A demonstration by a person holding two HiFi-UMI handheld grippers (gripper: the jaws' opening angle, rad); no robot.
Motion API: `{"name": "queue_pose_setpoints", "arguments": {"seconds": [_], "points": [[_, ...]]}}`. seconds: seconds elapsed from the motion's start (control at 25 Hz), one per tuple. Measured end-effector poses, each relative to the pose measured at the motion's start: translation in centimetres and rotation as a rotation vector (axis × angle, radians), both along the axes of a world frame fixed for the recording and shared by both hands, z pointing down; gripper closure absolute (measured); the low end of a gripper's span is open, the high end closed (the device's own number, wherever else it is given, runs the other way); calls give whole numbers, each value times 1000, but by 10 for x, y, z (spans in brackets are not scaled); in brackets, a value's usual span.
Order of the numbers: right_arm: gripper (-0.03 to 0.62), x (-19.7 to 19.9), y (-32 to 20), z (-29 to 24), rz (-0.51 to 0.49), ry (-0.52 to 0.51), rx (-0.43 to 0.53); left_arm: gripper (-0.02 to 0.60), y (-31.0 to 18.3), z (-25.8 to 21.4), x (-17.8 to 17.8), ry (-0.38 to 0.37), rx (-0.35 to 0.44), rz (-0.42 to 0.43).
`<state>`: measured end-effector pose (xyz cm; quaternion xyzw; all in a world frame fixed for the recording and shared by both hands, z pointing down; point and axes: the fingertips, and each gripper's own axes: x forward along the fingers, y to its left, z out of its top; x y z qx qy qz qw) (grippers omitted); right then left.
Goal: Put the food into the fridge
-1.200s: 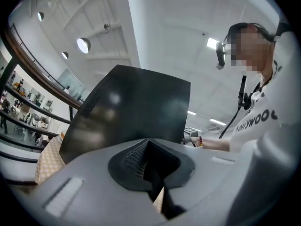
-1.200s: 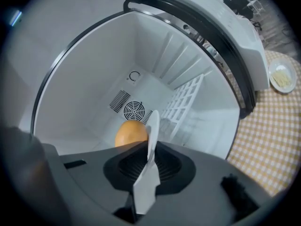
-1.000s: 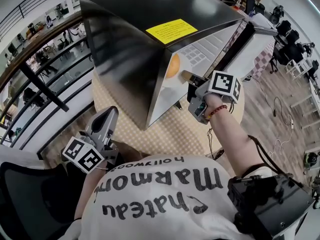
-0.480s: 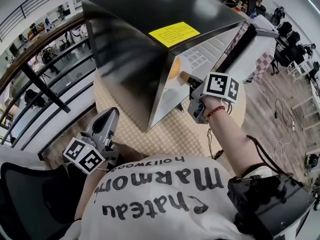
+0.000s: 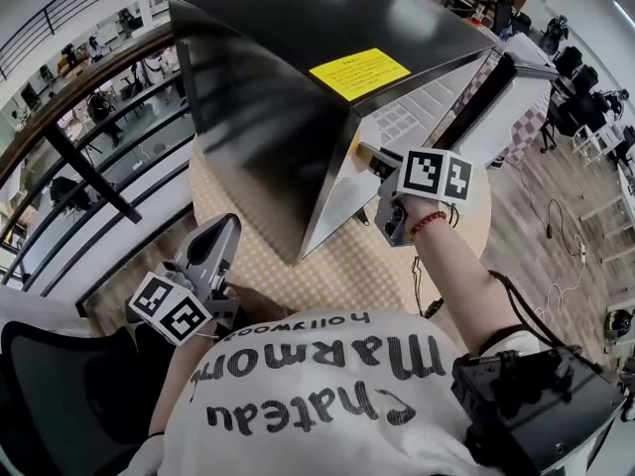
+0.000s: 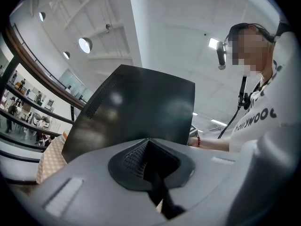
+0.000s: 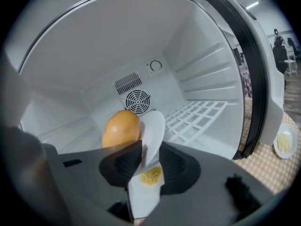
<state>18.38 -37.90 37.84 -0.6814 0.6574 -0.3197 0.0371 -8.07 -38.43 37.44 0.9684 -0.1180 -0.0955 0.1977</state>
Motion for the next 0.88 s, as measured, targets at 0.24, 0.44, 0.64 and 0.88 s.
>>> {"name": "queue_pose_setpoints", "arguments": {"seconds": [0.24, 0.44, 0.64, 0.88], "points": [[459, 1, -5, 5, -33, 68, -9, 574, 0, 7, 3, 2, -3, -8], [447, -4, -11, 4, -58, 115, -17, 574, -4, 7, -4, -2, -7, -26], [437, -9, -18, 0, -87, 168, -24, 574, -7, 5, -9, -2, -11, -40], [433, -17, -26, 0, -118, 228, -26, 574, -11, 7, -16, 2, -8, -53]]}}
